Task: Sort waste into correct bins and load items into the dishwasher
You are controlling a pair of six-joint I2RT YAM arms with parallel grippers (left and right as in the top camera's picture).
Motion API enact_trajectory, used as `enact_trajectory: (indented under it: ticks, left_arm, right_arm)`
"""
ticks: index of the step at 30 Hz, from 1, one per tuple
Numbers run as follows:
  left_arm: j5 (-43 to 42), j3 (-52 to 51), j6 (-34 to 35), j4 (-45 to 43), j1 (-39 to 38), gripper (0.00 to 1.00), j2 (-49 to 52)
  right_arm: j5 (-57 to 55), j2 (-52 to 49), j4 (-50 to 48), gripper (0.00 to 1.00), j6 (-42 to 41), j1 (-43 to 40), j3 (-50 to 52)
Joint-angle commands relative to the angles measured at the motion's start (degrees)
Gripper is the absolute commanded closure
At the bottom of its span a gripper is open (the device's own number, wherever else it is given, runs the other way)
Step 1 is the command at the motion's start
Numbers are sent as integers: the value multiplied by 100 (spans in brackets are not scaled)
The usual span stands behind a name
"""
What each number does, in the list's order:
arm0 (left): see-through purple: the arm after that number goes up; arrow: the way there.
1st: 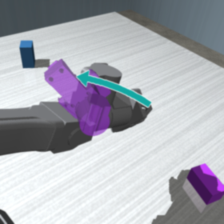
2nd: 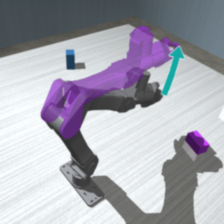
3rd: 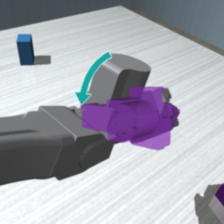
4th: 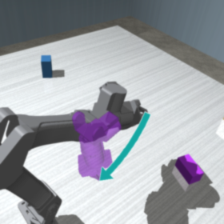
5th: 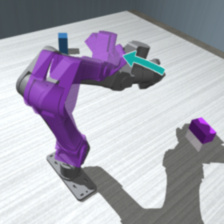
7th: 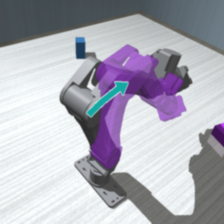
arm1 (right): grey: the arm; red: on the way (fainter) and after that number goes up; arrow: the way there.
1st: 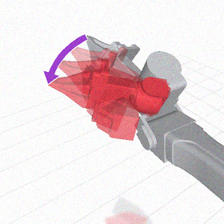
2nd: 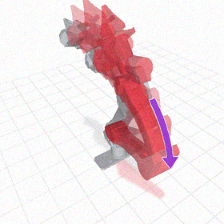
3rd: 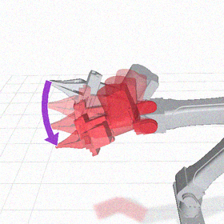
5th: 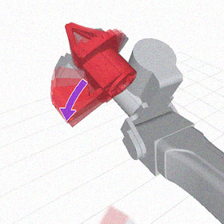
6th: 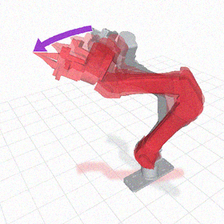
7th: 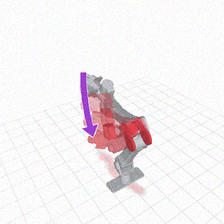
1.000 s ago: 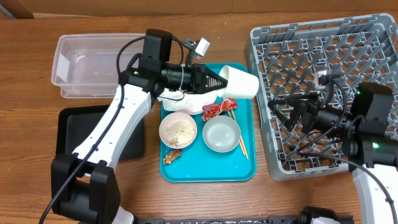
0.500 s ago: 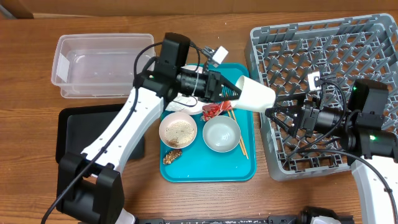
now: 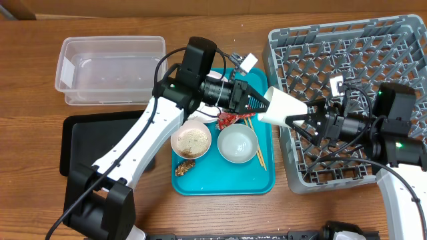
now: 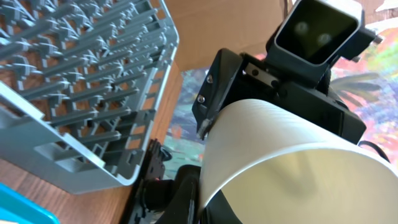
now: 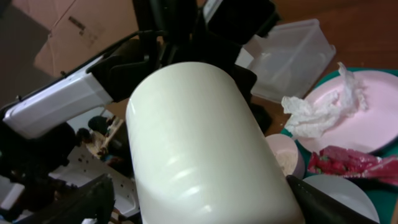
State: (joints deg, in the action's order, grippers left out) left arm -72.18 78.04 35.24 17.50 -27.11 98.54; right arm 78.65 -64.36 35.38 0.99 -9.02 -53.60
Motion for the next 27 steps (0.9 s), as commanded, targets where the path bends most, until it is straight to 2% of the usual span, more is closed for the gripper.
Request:
enact_trajectory:
  ticks: [1,3,4,15,16,18,19,22,27]
  left_arm:
    - [-61,76,81,-28,-70,96,59]
    - [-61,76,81,-31,-70,96,59]
    - [-48,76,83,-28,-70,96,59]
    - [-46,76,87,-46,-68,95,59]
    - [-44,76,44,-44,-68,83,59]
    - [9,76,-131,-15,-68,43,59]
    - [118,76,-197,50,-63,29,59]
    - [774,76,-481,415,-15,9,59]
    - [2413,79,-1117,1700,197,2,44]
  right_arm:
    - [651,4,-151,23,37,-33,-153]
    - [675,4,-149,35,35,-33,-153]
    - [675,4,-140,36,35,-33,-153]
    - [463,4,-11,38,35,-33,-153]
    - [306,4,72,39,35,-33,-153]
    - [-190,4,317,41,35,-33,-153]
    - [-511,4,472,43,35,-33,-153]
    - [-1405,4,861,48,35,-33,-153]
    - [-2557,7,1309,57,26,-50,-162]
